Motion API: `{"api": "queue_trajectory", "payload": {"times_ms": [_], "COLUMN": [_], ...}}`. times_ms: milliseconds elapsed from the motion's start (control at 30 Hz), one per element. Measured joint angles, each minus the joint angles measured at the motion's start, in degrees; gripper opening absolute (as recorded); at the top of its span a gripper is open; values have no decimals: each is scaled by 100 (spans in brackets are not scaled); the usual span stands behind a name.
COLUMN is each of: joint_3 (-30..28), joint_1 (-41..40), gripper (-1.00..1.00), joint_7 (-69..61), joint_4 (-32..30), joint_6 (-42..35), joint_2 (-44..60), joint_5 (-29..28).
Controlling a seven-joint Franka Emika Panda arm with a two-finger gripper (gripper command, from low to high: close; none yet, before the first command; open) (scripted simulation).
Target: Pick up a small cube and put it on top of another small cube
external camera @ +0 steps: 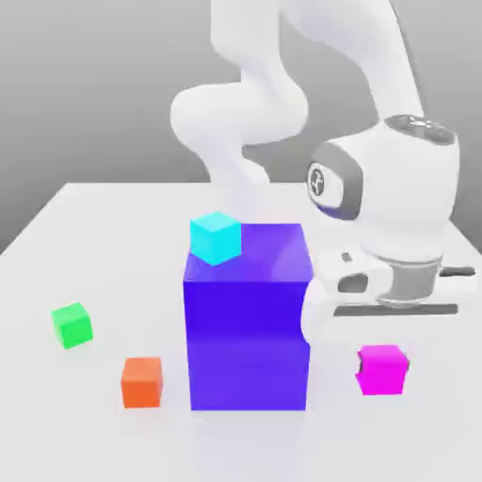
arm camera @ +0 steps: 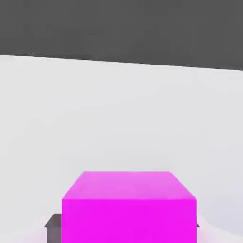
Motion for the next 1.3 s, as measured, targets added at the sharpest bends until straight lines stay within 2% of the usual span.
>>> {"api": "queue_trajectory", "payload": {"times_ms": [233,567,933,1100,1233,1267,1300], "joint_3": [-826,-2398,-2702,-2746,-2479,-2416,-2416], "joint_1": [-1844,-3851,-3665,-3439,-3550,-3590,-3590], "gripper": [-100,-100,-100,-100,-100,100,100], "joint_7": [569,1276,691,199,-311,-399,-399], "joint_4": [-505,-1304,-1370,-1367,-1382,-1385,-1385], "joint_6": [-159,-235,237,675,1059,1126,1126], "joint_2": [-700,-1413,-784,-282,179,258,258], "joint_5": [-307,-555,388,1085,1814,1939,1939]}}
